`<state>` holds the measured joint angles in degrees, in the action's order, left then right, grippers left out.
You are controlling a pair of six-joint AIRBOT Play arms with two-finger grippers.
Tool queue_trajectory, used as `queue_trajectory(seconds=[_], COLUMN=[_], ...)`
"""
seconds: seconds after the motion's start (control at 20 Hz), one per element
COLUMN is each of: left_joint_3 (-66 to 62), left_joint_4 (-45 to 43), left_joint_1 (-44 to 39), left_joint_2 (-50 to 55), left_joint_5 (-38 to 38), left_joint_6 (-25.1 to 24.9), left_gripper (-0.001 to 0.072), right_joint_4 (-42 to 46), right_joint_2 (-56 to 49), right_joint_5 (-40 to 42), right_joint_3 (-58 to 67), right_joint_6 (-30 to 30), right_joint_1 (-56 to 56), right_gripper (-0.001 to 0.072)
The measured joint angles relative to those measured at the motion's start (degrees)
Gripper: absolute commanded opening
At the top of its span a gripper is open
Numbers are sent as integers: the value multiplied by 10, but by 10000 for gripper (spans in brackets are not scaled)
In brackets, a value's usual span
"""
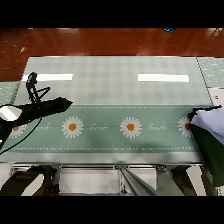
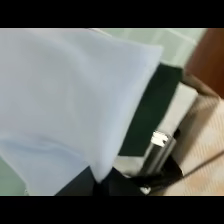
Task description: Fold the shirts.
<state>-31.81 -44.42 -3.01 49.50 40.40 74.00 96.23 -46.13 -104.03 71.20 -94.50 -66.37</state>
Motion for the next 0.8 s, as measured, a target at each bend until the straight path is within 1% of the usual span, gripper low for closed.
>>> queue_trajectory(seconds=[0.05,0.2,0.25,0.3,0.4,0.45,0.5,0.6,0.7,0.8], left_joint_3=[0,0,0,-3,-30,-54,-89,-177,-280,-381], left_joint_4=[0,0,0,-1,0,3,7,10,12,14], left_joint_1=[0,-1,2,7,31,45,59,76,78,66], left_joint_2=[7,32,41,52,77,88,99,114,126,137], left_joint_5=[-1,-12,-19,-24,-33,-25,-11,23,50,68], left_joint_6=[2,2,2,3,10,13,13,14,14,15], left_gripper=[19,19,19,19,19,19,19,18,18,18], right_joint_4=[18,45,48,42,1,-40,-99,-238,-349,-400], right_joint_2=[9,22,23,23,18,12,4,-18,-45,-76], right_joint_5=[5,20,34,46,87,115,146,207,260,303], right_joint_3=[-27,-92,-104,-111,-111,-103,-93,-66,-27,21], right_joint_6=[-10,-30,-37,-43,-51,-53,-45,-16,18,48], right_joint_1=[-12,-32,-36,-38,-41,-42,-43,-22,49,171], right_gripper=[419,415,394,308,37,21,20,20,20,20])
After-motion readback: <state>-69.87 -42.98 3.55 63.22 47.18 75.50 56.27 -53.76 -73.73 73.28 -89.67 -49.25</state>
